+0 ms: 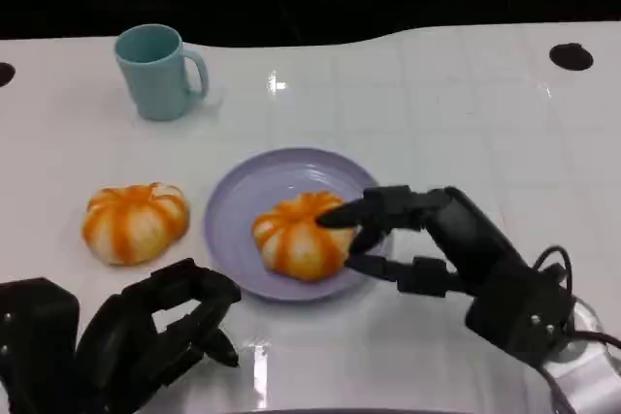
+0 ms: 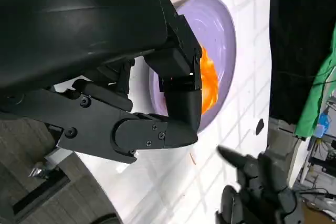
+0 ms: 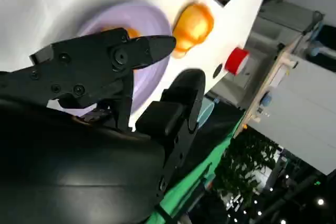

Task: Grasp the bread from the table and place it into the plate.

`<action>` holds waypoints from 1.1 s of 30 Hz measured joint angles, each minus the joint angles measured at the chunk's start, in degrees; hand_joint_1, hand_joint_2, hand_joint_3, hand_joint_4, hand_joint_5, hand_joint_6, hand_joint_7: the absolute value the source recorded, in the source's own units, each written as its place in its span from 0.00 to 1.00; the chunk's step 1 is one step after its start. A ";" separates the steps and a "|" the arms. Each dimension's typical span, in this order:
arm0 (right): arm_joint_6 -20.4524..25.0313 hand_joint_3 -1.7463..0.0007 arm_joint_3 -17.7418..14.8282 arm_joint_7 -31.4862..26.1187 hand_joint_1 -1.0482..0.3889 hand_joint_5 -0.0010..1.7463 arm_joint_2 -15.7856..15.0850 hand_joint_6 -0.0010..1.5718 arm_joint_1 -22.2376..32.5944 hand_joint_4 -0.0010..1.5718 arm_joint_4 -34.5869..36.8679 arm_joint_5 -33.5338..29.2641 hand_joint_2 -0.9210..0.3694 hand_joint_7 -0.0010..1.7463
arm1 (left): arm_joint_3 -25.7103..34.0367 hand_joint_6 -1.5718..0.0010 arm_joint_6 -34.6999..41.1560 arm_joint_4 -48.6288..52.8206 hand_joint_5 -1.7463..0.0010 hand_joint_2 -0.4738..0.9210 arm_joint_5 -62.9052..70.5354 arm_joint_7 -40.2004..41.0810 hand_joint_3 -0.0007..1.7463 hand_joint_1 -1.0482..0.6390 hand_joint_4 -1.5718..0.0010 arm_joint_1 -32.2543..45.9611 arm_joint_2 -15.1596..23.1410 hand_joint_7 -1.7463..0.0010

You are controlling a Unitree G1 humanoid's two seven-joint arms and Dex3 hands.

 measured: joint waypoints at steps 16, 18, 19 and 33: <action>33.11 0.41 -5.62 5.83 0.54 1.00 -1.45 0.32 14.29 0.37 -28.49 14.70 0.29 0.91 | 0.13 0.54 0.04 -0.17 0.09 1.00 -0.08 0.19 0.20 0.31 0.58 -0.04 -0.24 0.36; 34.21 0.40 -5.81 5.94 0.53 1.00 -1.92 0.31 15.42 0.36 -29.83 14.71 0.29 0.91 | 0.13 0.54 0.04 -0.16 0.09 1.00 -0.07 0.19 0.20 0.31 0.58 -0.05 -0.24 0.36; 34.62 0.40 -5.93 5.98 0.53 1.00 -2.15 0.31 15.96 0.36 -30.28 14.70 0.29 0.91 | 0.12 0.54 0.04 -0.17 0.09 1.00 -0.07 0.19 0.20 0.31 0.58 -0.05 -0.25 0.36; 41.93 0.47 -9.96 3.64 0.51 0.97 -4.97 0.33 21.98 0.37 -39.17 14.09 0.24 0.86 | 0.35 0.54 0.35 -0.12 0.09 1.00 -0.22 0.18 0.19 0.31 0.58 -0.16 -0.10 0.36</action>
